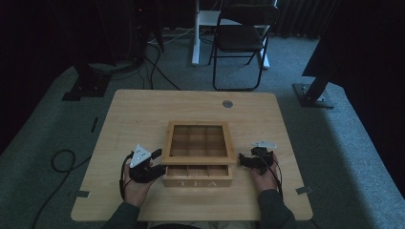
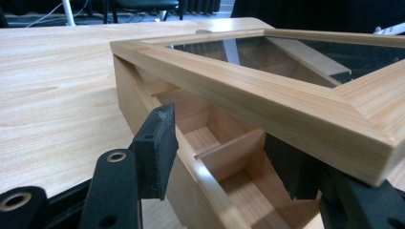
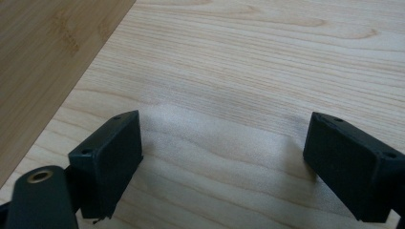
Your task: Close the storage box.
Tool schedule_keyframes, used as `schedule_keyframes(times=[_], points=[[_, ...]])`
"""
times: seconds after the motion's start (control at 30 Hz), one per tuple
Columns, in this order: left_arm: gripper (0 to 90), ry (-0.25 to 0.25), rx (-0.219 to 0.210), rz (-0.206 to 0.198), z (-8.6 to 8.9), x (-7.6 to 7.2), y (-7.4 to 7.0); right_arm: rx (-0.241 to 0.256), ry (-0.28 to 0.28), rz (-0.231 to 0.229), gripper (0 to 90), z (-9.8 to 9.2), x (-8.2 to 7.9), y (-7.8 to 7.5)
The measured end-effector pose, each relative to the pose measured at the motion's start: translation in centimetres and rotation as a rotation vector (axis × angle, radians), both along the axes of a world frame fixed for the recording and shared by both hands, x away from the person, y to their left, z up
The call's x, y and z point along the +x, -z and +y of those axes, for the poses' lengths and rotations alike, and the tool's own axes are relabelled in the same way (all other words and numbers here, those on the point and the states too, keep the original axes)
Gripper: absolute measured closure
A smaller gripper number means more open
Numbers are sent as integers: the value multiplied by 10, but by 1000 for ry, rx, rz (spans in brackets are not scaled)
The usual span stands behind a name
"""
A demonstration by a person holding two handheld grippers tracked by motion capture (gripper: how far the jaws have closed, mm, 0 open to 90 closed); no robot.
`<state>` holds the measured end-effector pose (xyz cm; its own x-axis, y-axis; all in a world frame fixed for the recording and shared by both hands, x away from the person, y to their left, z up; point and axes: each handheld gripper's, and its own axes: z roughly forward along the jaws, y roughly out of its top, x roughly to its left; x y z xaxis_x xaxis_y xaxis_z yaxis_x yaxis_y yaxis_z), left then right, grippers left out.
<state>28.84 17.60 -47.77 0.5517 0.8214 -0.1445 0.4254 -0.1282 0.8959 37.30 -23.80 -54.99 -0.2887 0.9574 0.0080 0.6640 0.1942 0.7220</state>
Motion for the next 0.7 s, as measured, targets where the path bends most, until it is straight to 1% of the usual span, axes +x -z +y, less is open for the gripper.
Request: schedule_keyframes(times=[0.13, 0.23, 0.5, 0.7], points=[[450, 2, 1, 3, 0, -2, 2, 0, 0, 0, 125, 0, 0, 0], [444, 3, 14, -2, 0, -4, 4, 0, 0, 0, 125, 0, 0, 0], [421, 22, 27, -9, -3, -9, 9, 0, 0, 0, 125, 0, 0, 0], [420, 17, 32, -1, -4, -11, 12, 0, 0, 0, 125, 0, 0, 0]])
